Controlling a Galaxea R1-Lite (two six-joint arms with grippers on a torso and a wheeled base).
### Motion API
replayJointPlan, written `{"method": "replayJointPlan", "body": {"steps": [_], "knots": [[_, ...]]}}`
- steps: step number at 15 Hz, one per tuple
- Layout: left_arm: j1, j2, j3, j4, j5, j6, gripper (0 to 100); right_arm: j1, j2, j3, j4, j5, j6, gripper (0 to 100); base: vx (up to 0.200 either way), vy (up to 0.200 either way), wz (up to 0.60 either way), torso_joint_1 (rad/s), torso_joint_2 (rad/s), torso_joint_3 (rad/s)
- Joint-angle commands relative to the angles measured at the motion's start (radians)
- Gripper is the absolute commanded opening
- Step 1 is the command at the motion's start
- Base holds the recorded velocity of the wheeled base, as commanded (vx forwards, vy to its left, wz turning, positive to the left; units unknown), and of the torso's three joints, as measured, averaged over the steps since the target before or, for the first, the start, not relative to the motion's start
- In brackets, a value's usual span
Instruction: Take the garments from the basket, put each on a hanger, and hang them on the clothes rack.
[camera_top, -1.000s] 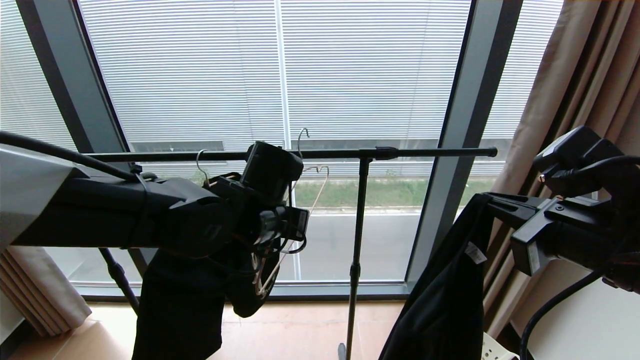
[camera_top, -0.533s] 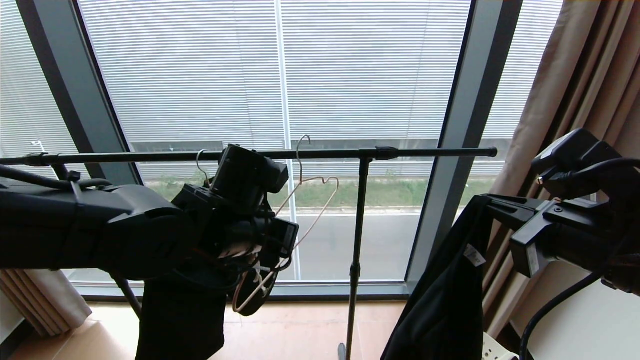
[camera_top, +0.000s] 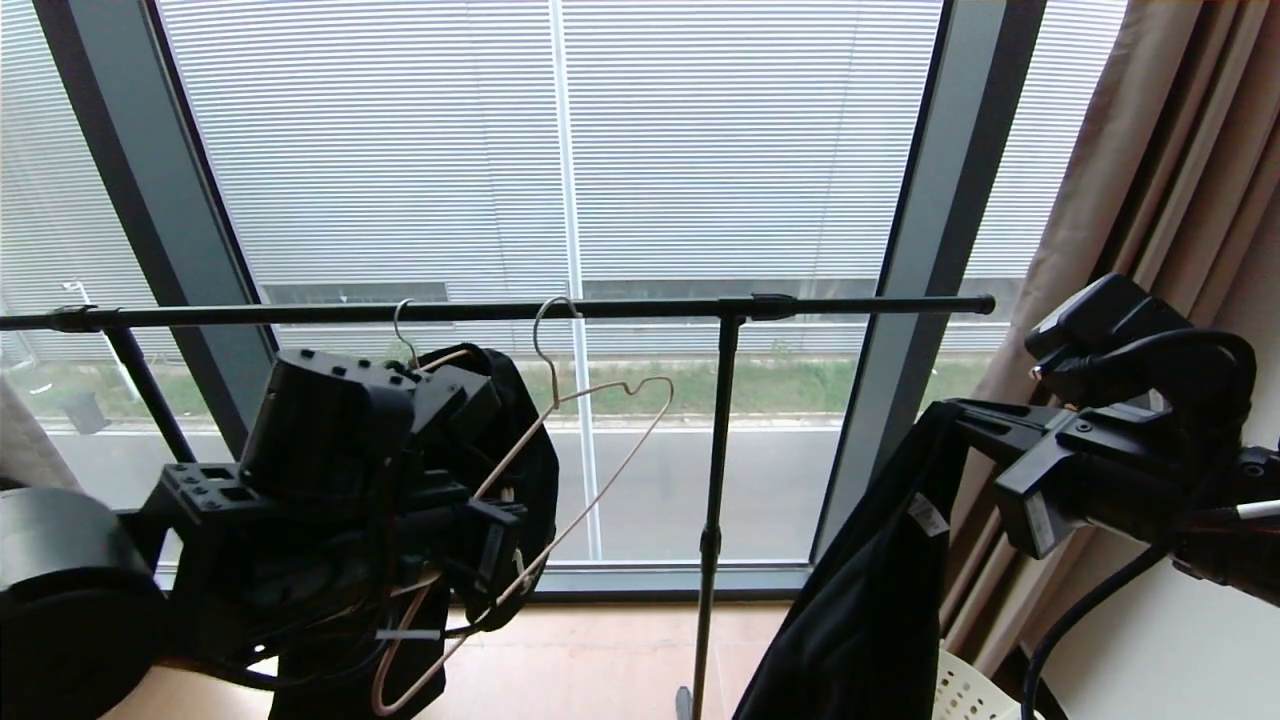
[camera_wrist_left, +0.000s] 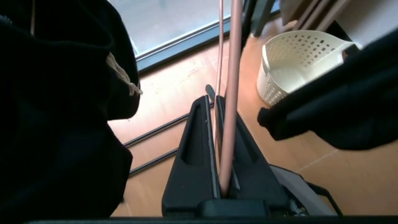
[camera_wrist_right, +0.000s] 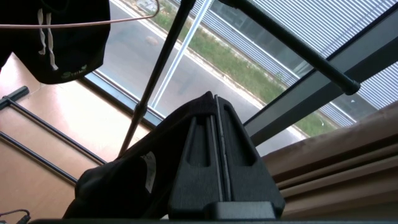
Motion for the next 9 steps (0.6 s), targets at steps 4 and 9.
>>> {"method": "replayJointPlan", "body": {"steps": [4,9], "knots": [[0.042,-0.197,0.358,-0.273,-0.195,0.130,0,0.000,0.063,-0.005,-0.027,-0.009,0.000,0,0.000,0.000,0.00,0.000,0.00,0.000],[0.014,-0.206,0.533,-0.477,-0.329,0.183,0,0.000,0.097,-0.014,-0.028,-0.144,-0.002,0,0.000,0.000,0.00,0.000,0.00,0.000]]}}
